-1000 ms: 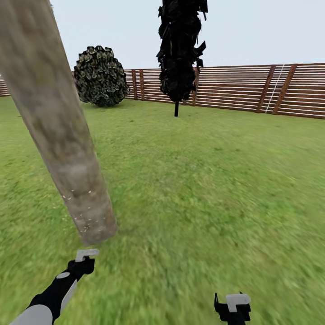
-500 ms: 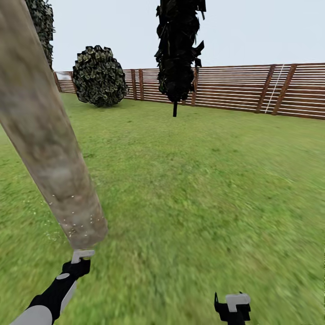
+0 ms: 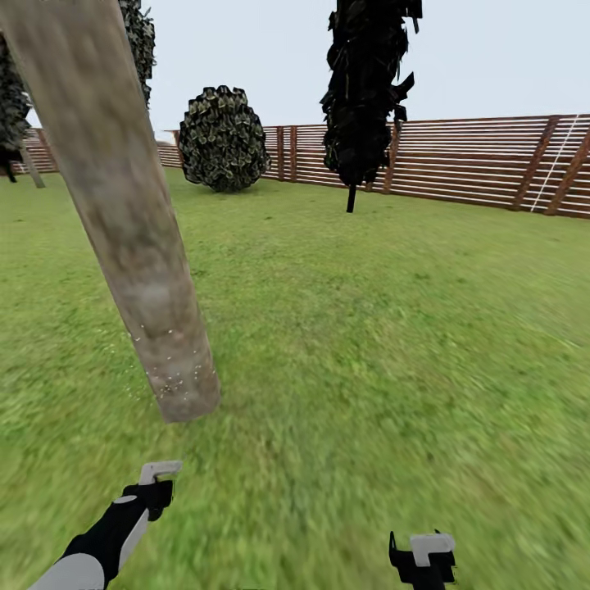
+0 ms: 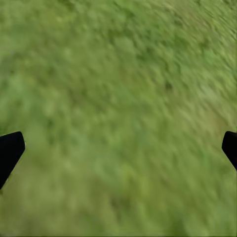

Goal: In the garden, pick up the pesticide atomizer on the floor and spray pesticide onto both trees until each tree trunk is fully covered.

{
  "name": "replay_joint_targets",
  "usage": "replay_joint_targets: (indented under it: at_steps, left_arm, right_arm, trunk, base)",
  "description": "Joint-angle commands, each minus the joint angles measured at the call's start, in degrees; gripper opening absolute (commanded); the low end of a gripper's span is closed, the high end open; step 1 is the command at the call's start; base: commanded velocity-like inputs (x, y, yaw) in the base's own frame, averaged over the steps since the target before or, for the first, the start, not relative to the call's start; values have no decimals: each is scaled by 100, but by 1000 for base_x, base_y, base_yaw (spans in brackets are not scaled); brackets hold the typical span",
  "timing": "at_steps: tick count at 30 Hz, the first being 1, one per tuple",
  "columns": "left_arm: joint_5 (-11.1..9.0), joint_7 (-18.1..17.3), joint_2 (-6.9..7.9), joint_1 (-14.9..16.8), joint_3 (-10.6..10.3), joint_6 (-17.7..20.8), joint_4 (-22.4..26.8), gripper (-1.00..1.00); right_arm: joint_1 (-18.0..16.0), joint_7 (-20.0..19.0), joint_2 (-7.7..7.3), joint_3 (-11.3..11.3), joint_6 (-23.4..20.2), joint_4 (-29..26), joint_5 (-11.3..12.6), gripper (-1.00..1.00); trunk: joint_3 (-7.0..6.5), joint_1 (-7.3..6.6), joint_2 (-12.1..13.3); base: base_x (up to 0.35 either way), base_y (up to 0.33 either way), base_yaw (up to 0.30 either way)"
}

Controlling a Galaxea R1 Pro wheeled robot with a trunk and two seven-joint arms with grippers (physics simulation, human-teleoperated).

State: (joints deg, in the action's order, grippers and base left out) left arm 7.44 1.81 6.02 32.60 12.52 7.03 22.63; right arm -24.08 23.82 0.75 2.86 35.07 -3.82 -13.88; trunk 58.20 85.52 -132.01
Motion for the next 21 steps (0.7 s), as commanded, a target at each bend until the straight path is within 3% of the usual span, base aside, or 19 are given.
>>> replay_joint_targets:
  at_steps: [1, 7, 16, 21]
  left_arm:
    - [1, -1, 2, 0, -1, 47, 17, -100]
    - [-3, -13, -24, 0, -17, 74, 31, -100]
    - [17, -6, -40, 0, -13, 72, 31, -100]
    - [4, -4, -38, 0, -5, 71, 32, -100]
  right_arm:
    - [0, 0, 1, -1, -3, -1, 0, 100]
    - [0, 0, 0, 2, -3, 1, 0, 100]
    - [0, 0, -1, 1, -5, -1, 0, 100]
    - [0, -2, 3, 1, -4, 2, 0, 100]
  trunk:
    - [0, 0, 0]
    - [0, 0, 0]
    - [0, 0, 0]
    - [0, 0, 0]
  base:
    - [-1, -1, 278]
    - [0, -48, 255]
    - [19, -254, 19]
    - [243, -170, 0]
